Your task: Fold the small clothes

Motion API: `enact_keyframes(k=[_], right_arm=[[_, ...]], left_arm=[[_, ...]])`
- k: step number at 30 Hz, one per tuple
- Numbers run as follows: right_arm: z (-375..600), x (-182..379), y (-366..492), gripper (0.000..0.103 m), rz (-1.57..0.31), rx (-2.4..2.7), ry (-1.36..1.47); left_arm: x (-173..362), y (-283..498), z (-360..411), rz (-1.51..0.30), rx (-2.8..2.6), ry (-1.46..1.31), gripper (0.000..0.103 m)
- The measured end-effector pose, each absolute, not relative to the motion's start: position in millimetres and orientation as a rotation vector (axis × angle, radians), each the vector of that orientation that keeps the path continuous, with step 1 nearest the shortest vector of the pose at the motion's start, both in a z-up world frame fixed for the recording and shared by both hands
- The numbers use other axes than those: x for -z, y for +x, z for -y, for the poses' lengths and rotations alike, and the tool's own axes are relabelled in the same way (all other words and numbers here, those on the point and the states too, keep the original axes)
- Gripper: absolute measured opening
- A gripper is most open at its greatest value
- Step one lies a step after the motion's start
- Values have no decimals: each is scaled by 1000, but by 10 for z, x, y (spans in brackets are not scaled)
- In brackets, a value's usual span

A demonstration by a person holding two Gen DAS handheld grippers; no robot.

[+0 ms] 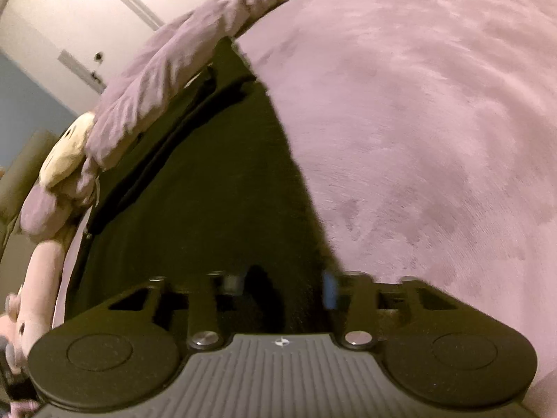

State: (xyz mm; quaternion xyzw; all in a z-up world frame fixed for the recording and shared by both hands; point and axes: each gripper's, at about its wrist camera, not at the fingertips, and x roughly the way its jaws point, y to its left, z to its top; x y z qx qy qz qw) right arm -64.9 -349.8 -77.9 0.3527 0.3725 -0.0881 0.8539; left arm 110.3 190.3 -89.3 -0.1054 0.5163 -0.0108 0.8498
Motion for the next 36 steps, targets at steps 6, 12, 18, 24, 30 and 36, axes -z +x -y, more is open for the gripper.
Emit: enact_keyframes(k=[6, 12, 18, 24, 30, 36], right_arm=[[3445, 634, -660, 11, -777, 82, 670], [3456, 720, -565, 18, -837, 61, 660], [3532, 775, -532, 23, -872, 38, 699], [3515, 786, -529, 25, -892, 16, 675], [3415, 719, -501, 20, -888, 12, 590], [3525, 736, -574, 11, -861, 32, 664]], left_arm=[[788, 1080, -1851, -1089, 39, -200, 29], [801, 1100, -1896, -1103, 70, -206, 27], [836, 1114, -1848, -1118, 100, -158, 43], [836, 1126, -1831, -1128, 101, -153, 44], [819, 1122, -1823, -1126, 105, -141, 32], [773, 1129, -1829, -1128, 127, -142, 17]])
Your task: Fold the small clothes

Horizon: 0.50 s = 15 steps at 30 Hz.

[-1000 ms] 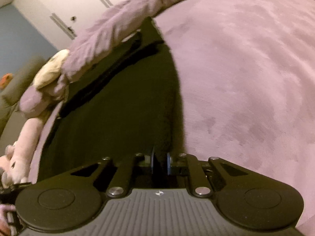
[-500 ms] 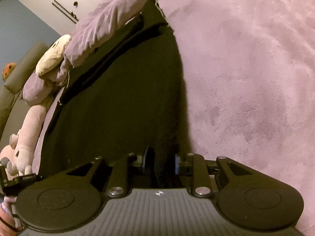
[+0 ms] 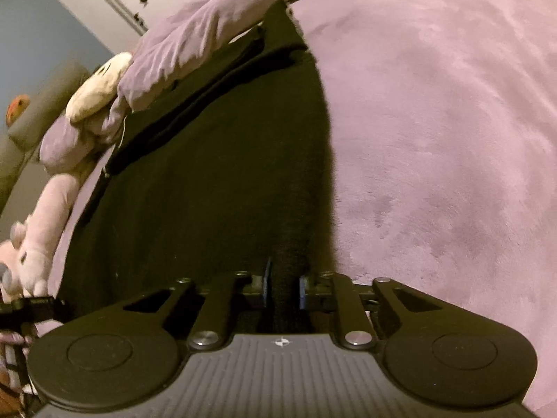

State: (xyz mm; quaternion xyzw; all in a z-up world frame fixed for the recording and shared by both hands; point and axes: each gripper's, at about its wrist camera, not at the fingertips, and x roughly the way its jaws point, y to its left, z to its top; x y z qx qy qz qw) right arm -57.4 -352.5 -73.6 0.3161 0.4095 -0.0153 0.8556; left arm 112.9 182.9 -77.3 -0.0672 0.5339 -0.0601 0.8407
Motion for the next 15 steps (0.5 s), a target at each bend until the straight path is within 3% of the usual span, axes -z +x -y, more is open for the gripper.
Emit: enact_keyframes(k=[15], right_arm=[[3826, 554, -795, 8, -771, 186, 657]], left_arm=[[415, 950, -2121, -1039, 204, -297, 14]])
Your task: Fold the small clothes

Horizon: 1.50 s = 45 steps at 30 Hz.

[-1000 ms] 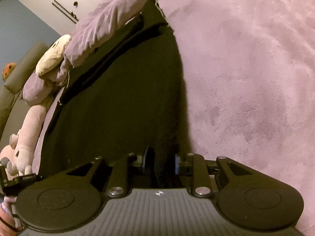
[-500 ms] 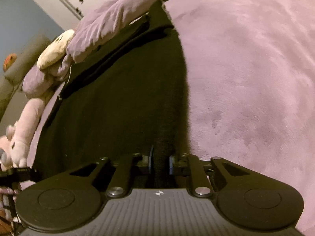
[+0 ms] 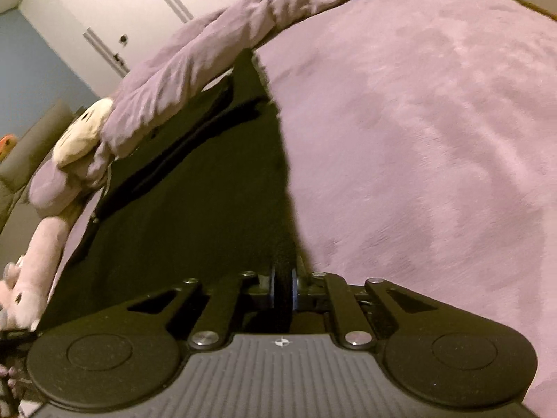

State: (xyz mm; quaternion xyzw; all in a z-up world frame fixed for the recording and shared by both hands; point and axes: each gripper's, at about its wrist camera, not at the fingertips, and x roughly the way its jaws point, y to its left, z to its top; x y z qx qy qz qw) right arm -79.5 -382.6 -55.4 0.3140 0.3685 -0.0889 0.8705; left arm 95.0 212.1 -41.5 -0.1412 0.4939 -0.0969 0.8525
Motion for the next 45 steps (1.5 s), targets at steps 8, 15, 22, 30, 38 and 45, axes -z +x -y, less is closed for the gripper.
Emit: enact_keyframes(k=[8, 15, 22, 30, 38, 45], right_arm=[[4004, 624, -843, 6, -802, 242, 649], [3907, 756, -669, 69, -794, 110, 751], [3712, 815, -451, 37, -868, 4, 686], [3709, 846, -610, 24, -904, -32, 678], [3676, 850, -631, 11, -894, -24, 697], [3733, 666, -686, 9, -792, -106, 857]], left_arm=[[668, 981, -2211, -1073, 140, -224, 18], [852, 1094, -2049, -1123, 173, -263, 53], [843, 1101, -2034, -1117, 211, -296, 37], [873, 1104, -2030, -1120, 239, -263, 39], [901, 1125, -1998, -1123, 230, -310, 14], [569, 1106, -2000, -1075, 339, -380, 13]])
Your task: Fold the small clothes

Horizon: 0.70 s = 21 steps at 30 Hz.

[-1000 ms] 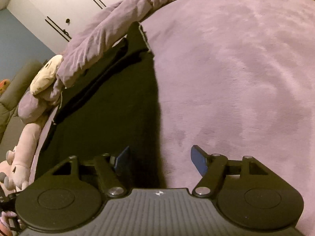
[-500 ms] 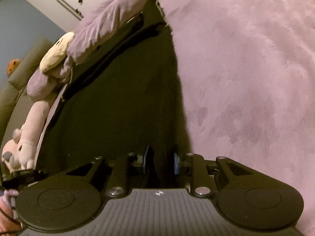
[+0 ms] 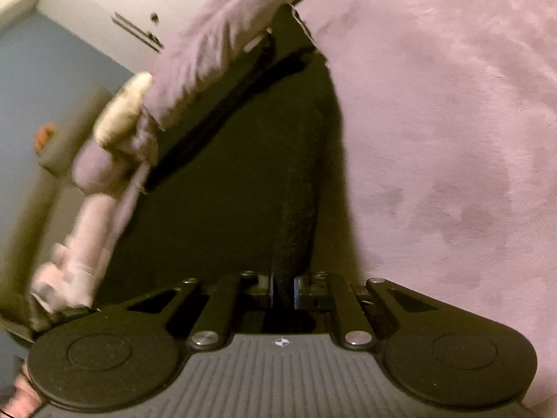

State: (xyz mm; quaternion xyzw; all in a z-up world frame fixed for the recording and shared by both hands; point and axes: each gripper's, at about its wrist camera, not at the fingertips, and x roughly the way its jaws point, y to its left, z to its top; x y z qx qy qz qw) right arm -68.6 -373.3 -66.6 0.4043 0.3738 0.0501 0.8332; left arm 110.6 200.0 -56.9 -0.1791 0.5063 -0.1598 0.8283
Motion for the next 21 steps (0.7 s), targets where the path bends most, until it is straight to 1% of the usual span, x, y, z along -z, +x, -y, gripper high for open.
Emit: enact_keyframes(k=[5, 9, 21], right_arm=[[3780, 446, -523, 9, -689, -160, 966], [3813, 300, -311, 9, -622, -182, 1024], [4132, 84, 397, 9, -505, -96, 1034]], left_arm=[[222, 1268, -2018, -990, 398, -488, 13], [51, 1463, -1990, -937, 400, -513, 13], [-57, 2163, -1830, -899, 369, -580, 13]])
